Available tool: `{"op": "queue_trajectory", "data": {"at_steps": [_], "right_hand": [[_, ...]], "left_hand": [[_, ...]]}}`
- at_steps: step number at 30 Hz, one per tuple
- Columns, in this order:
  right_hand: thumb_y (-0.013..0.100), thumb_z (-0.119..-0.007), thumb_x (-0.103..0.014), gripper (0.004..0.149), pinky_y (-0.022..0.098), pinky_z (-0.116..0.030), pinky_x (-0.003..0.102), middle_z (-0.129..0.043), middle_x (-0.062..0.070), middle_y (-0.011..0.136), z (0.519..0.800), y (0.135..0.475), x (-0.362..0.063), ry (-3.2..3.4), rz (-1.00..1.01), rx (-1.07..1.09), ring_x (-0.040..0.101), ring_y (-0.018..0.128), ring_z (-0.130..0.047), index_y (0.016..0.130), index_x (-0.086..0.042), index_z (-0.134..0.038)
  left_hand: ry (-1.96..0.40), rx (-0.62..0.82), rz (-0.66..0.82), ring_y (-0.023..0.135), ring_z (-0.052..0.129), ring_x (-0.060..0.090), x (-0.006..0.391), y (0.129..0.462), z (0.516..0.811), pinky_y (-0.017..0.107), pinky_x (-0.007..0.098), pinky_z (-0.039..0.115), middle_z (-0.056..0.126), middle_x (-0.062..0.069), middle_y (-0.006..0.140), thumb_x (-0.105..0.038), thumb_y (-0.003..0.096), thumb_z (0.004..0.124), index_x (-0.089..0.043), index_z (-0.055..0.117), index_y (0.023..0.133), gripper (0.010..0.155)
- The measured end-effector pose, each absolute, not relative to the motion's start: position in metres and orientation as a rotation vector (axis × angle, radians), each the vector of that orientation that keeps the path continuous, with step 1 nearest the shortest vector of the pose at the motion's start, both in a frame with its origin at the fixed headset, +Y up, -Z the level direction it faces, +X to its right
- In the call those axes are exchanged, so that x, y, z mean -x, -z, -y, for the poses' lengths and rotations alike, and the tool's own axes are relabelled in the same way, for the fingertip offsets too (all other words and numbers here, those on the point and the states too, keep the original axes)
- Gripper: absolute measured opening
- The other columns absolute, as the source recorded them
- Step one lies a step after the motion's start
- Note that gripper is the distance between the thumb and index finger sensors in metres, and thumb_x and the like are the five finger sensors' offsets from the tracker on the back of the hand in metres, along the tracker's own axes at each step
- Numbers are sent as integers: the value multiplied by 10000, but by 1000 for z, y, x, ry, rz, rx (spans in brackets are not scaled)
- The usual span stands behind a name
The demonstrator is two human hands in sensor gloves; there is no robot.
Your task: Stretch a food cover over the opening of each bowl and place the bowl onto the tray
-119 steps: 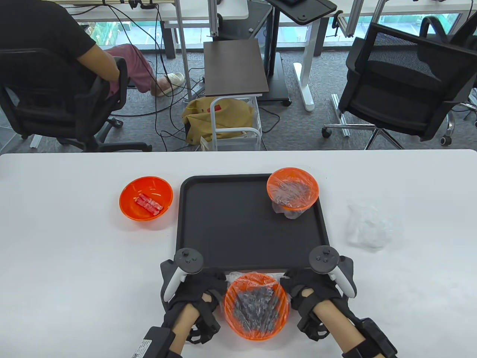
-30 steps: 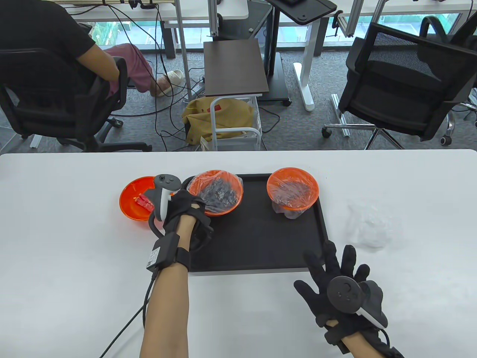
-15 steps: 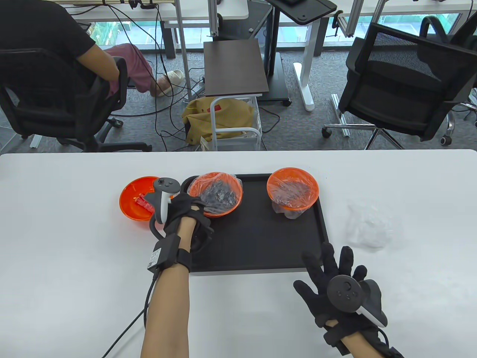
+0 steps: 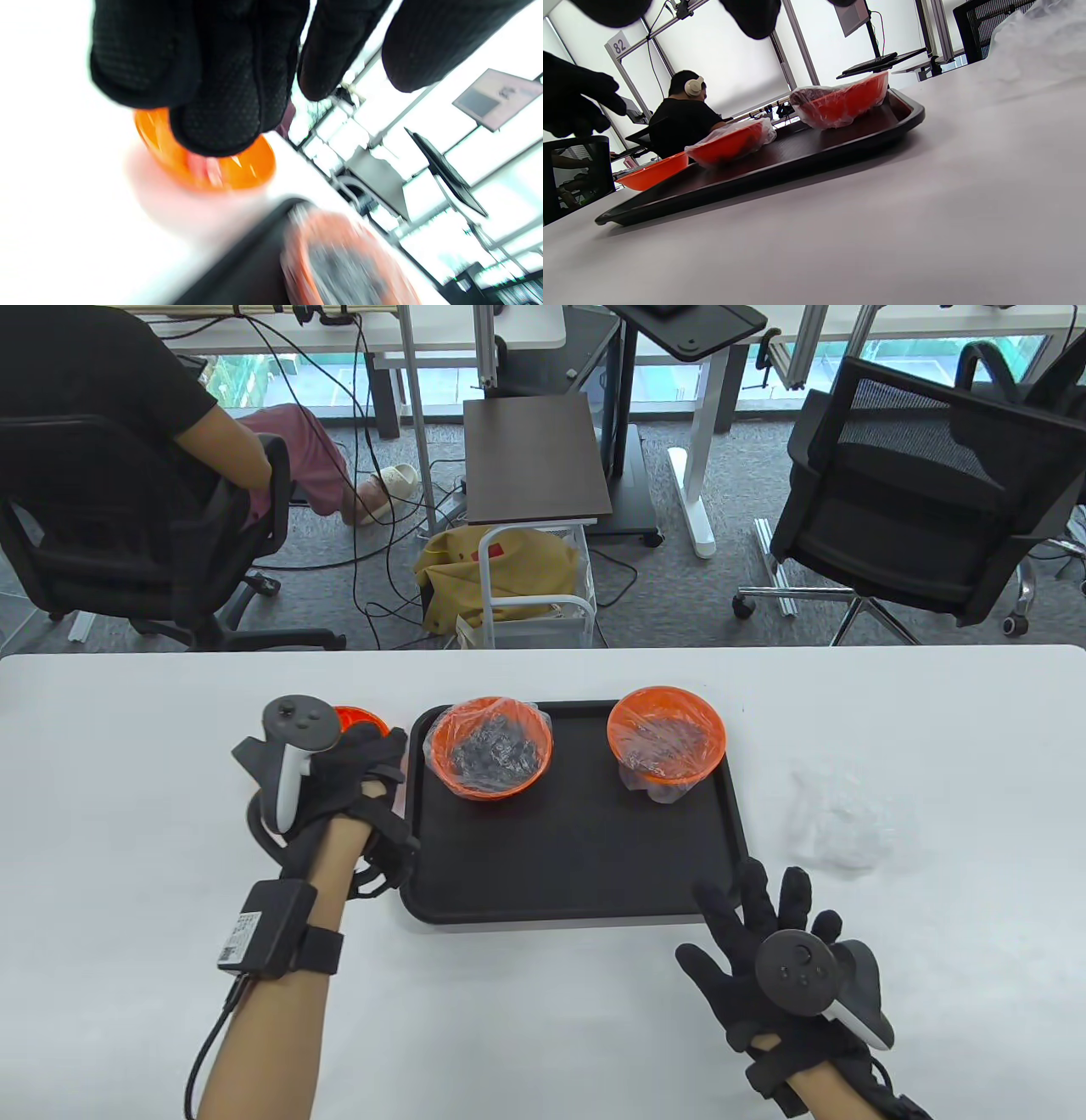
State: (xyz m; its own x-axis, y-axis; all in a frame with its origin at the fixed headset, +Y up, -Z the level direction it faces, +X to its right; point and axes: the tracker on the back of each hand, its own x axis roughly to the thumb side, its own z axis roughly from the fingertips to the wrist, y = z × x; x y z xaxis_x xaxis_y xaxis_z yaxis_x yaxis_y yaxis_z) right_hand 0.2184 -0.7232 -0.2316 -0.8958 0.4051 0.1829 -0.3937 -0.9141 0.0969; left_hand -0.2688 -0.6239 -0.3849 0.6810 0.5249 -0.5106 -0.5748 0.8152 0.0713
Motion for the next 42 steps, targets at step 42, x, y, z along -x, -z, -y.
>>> {"op": "queue_trajectory", "data": {"at_steps": [42], "right_hand": [[510,-540,-733,805,504,-120,817,-135,183,1196,724,236,-204,-2732,-77,-315,639,931,15,1189,-326,-388]], "left_hand": [[-731,255,-910,421,1092,288,345,415,758,294,341,954,1040,-13,642,-610,515,734,-184,677,1029,670]]}}
